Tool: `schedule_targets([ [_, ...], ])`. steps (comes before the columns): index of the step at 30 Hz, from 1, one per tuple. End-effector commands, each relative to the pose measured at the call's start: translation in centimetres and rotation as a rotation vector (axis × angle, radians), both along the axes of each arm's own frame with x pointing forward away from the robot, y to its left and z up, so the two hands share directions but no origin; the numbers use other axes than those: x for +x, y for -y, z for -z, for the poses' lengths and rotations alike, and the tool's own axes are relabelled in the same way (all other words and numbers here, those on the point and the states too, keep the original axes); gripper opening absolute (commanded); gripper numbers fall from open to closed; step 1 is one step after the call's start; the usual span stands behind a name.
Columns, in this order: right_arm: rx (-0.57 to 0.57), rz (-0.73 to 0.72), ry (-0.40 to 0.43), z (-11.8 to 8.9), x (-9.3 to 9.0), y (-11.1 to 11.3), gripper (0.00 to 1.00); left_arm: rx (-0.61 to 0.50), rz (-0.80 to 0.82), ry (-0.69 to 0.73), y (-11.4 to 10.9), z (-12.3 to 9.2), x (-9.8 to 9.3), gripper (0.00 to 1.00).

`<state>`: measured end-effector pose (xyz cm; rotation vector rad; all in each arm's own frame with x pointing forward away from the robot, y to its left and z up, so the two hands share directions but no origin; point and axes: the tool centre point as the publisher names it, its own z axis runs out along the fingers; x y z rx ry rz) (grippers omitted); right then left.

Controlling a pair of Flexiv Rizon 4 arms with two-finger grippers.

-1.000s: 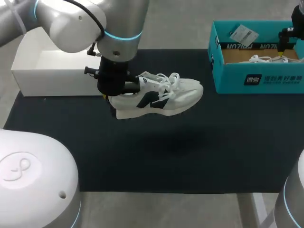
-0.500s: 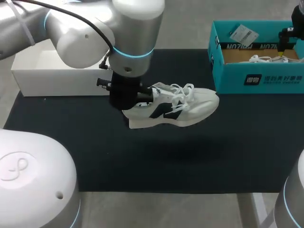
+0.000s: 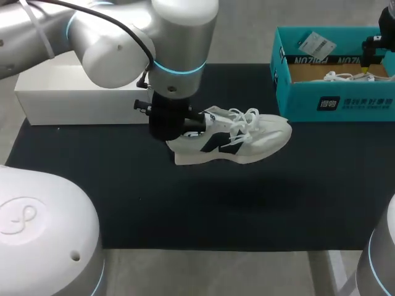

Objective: Take the shoe out of the shoebox, open the shoe tongue, remove and reinsert the insole, then place the shoe into the shoebox

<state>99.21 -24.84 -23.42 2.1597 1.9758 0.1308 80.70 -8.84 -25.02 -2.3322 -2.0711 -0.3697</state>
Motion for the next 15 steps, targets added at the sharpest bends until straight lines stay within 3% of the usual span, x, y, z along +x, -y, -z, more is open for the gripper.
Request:
schedule_targets([
  [1,0.000,0.001,0.002,0.0,-0.1,0.0,1.00,0.017,0.004,0.005,0.7,1.9,0.8,0.00],
  [15,0.000,0.001,0.002,0.0,-0.1,0.0,1.00,0.060,0.014,0.010,2.3,9.1,1.0,0.00],
])
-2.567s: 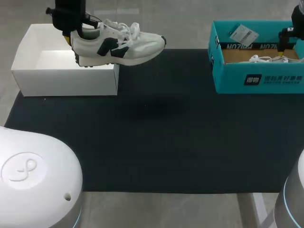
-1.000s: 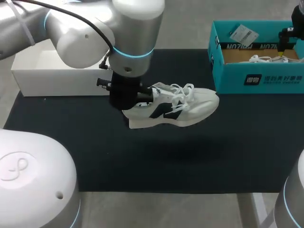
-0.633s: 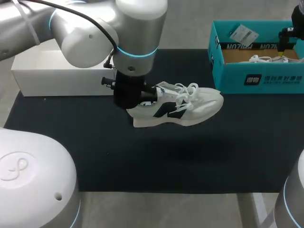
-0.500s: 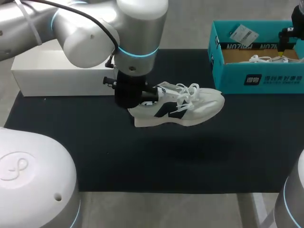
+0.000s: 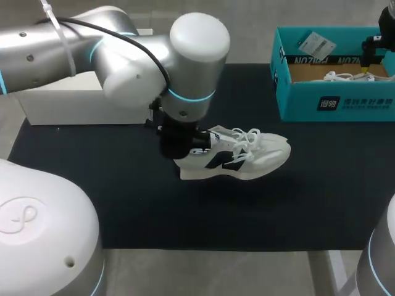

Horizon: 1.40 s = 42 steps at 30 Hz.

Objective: Take the shoe out of the shoebox, open the shoe tongue, remove and reinsert the insole, then place the shoe into the shoebox

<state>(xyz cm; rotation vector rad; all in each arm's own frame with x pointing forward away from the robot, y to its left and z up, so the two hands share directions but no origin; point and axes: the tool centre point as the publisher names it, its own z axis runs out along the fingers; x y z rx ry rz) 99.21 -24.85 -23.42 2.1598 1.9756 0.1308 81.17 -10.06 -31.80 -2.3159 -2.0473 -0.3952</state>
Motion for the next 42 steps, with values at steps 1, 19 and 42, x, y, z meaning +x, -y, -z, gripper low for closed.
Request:
schedule_targets([
  [1,0.000,0.001,0.002,0.0,-0.1,-0.1,1.00,0.033,0.019,0.022,1.3,2.7,0.5,0.00],
  [19,0.000,0.001,0.002,0.0,-0.1,-0.1,1.00,0.026,0.012,0.031,3.1,7.1,0.8,0.00],
  [42,0.000,0.001,0.002,0.0,-0.1,-0.1,1.00,-0.136,-0.069,-0.041,2.6,0.9,0.0,1.00],
])
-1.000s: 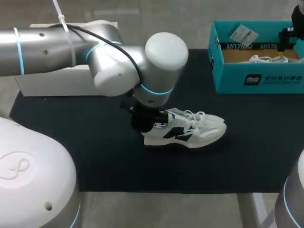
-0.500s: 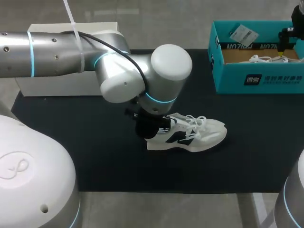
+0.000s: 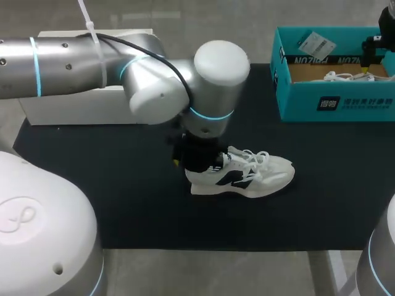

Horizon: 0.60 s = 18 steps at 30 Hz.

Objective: Take the shoe out of the shoebox, open the shoe tongue, remove and reinsert the insole, then place the shoe into the shoebox

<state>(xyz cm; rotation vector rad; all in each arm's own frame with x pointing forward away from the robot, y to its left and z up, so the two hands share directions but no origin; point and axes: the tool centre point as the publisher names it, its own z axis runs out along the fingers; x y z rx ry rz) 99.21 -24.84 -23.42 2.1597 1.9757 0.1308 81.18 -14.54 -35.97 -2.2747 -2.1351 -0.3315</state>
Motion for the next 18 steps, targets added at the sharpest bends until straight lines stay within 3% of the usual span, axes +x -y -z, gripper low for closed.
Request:
schedule_targets([
  [1,0.000,0.001,0.002,0.0,-0.1,0.0,1.00,-0.117,-0.031,-0.042,-1.9,-3.9,0.0,1.00],
  [5,0.000,0.001,0.002,0.0,-0.1,0.0,1.00,-0.220,-0.122,-0.085,-2.2,-5.8,-0.1,1.00],
  [12,0.000,0.001,0.002,0.0,-0.1,0.0,1.00,-0.532,-0.295,-0.223,-3.7,-8.6,0.5,1.00],
  [14,0.000,0.001,0.002,0.0,-0.1,0.0,1.00,-0.591,-0.237,-0.199,-3.7,-10.0,0.5,1.00],
  [16,0.000,0.001,0.002,0.0,-0.1,0.0,1.00,-0.621,-0.054,-0.144,-3.0,-11.7,0.4,1.00],
  [18,0.000,0.001,0.002,0.0,-0.1,0.0,1.00,-0.621,-0.054,-0.144,-3.0,-11.7,0.4,1.00],
])
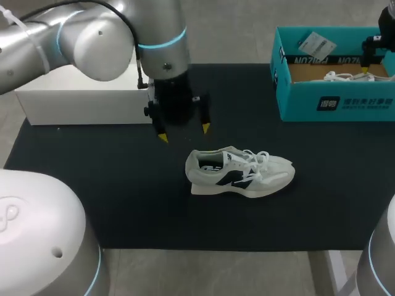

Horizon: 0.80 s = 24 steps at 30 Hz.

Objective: Take the shoe out of the shoebox, open the shoe tongue, remove and reinsert the insole, then place the shoe into the shoebox

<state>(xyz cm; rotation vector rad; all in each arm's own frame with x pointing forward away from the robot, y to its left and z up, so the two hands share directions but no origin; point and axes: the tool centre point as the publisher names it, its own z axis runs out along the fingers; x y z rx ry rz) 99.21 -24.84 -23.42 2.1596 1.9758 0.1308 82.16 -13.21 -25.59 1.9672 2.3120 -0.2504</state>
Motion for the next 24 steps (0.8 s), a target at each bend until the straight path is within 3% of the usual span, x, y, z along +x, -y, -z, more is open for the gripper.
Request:
schedule_targets([
  [1,0.000,0.001,0.002,0.0,-0.1,0.0,1.00,-0.280,0.117,0.096,-1.7,-1.3,-0.6,1.00],
  [13,0.000,0.001,0.002,0.0,-0.1,0.0,1.00,-0.280,0.117,0.096,-1.7,-1.3,-0.6,1.00],
  [21,0.000,0.001,0.002,0.0,-0.1,0.0,1.00,-0.543,-0.573,-0.367,-5.4,-0.8,2.1,1.00],
  [24,0.000,0.001,0.002,0.0,-0.1,0.0,1.00,-0.635,-0.776,-0.557,-7.3,-0.5,2.2,1.00],
])
